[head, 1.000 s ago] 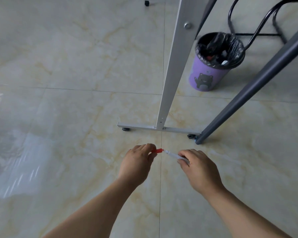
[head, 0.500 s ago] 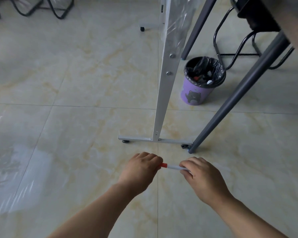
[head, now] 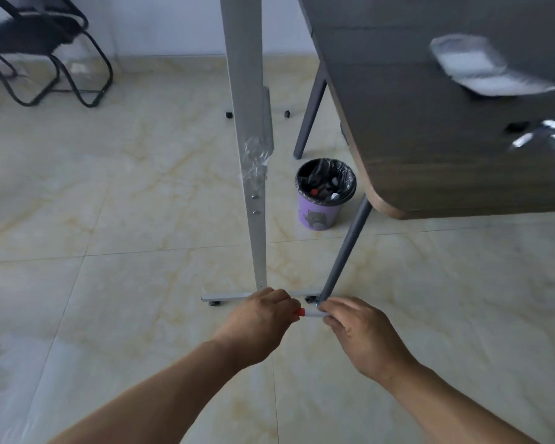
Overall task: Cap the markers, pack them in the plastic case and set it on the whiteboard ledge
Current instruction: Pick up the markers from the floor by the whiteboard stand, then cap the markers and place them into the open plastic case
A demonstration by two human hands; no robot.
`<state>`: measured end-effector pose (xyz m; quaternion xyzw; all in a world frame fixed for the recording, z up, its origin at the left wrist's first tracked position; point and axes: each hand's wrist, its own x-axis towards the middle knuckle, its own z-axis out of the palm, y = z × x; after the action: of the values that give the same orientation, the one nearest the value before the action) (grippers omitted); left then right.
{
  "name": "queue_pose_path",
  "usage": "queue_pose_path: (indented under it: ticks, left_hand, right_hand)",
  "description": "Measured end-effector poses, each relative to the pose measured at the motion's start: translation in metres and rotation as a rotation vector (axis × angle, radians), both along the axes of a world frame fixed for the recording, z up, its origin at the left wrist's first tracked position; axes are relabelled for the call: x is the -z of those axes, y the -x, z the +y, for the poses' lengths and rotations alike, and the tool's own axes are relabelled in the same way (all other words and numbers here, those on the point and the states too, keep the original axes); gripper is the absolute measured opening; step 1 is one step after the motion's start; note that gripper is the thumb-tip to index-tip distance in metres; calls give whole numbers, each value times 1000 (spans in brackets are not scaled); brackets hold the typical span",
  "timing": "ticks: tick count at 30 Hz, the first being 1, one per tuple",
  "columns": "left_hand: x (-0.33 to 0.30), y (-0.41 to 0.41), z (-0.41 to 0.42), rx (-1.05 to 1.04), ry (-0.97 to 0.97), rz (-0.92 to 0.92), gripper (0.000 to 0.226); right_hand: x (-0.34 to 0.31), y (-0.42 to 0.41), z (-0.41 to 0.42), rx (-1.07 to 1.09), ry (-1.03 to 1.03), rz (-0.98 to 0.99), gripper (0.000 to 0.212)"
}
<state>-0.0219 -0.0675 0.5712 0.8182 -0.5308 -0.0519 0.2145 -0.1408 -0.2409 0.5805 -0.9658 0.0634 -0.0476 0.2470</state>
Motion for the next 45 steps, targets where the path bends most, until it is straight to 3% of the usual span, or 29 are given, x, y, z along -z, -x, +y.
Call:
queue_pose_path:
  ticks: [4,9,18,21,35,45]
  left_hand:
    - [-60,-1,-3,16,35,-85,25]
    - [-137,3,-32,91,112,-147,24]
    - [-247,19,-154,189,244,-212,31]
    - [-264,29,-210,178,231,-191,30]
    - [-210,43,-387,-29,-216,-56,27]
    - [-181,44,-418,-192,-278,26,29]
  right_hand:
    - [-56,4,-6,1,-24,-18,18]
    - [-135,18,-36,42,27,-70,22]
    - [-247,61,-137,246,202,-197,28]
    - [-267,75,-186,294,232,-181,19]
    - [-206,62,-382,157,156,-53,9]
    - [-164,44,-420,40,123,5,9]
